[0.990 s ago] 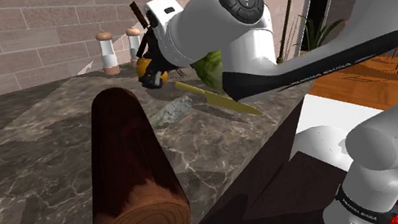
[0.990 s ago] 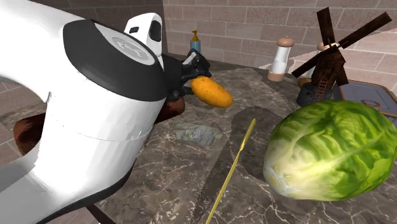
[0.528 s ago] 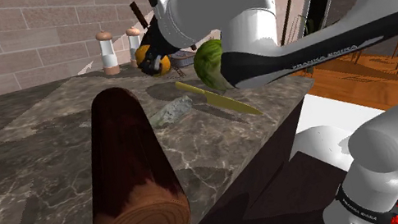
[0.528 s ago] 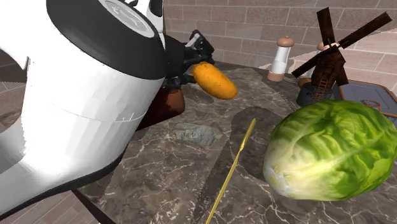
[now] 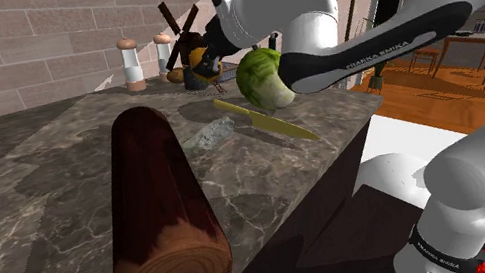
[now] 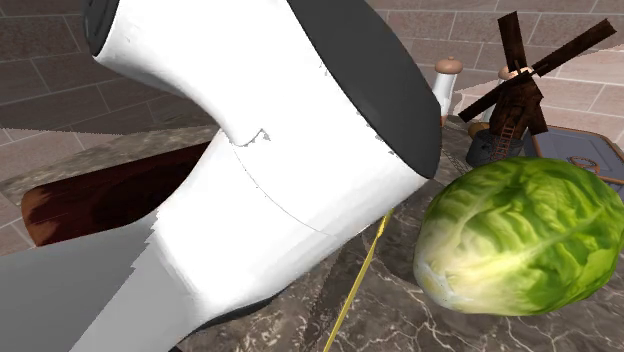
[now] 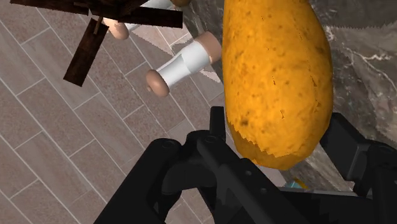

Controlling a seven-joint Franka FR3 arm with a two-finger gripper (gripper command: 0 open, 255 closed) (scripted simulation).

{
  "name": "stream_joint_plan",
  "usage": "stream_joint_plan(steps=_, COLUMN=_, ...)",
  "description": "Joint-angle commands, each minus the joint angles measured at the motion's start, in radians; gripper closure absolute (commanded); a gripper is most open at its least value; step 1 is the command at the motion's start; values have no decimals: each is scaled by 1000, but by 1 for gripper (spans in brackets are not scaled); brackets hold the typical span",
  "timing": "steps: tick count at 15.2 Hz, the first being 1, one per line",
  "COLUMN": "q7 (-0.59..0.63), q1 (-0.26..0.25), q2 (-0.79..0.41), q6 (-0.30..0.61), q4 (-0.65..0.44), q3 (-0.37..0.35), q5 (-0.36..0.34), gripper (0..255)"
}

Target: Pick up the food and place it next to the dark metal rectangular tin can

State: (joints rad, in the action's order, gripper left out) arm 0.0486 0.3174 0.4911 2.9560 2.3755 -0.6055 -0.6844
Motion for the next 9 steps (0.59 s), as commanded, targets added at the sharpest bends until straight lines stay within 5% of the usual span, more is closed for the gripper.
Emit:
stream_joint_plan(steps=1, q7=-33, q1=14, q2=-26, q6=42, q4=2, q3=40, q5=-13, gripper=255)
stream_joint_plan(steps=9, q7=-206, q1=7, q2=-158, q6=169, q4=-27, q3=243, q5=-23, gripper=255)
